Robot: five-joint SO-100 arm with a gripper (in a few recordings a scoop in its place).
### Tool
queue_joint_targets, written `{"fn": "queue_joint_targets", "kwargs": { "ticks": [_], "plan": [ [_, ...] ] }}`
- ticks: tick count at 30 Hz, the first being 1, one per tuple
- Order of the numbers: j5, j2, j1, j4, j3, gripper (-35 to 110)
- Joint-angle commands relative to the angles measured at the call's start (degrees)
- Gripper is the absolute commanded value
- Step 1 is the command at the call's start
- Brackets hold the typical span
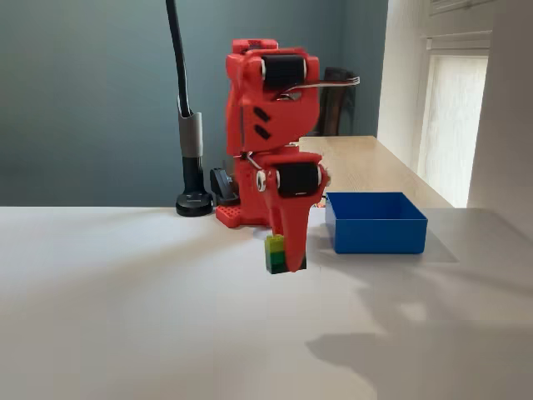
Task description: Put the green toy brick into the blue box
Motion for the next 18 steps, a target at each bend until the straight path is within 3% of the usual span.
{"fn": "queue_joint_targets", "kwargs": {
  "ticks": [1, 18],
  "plan": [
    [-0.70, 12.83, -4.66, 0.70, 3.87, 0],
    [5.36, 31.99, -28.13, 1.93, 23.29, 0]
  ]
}}
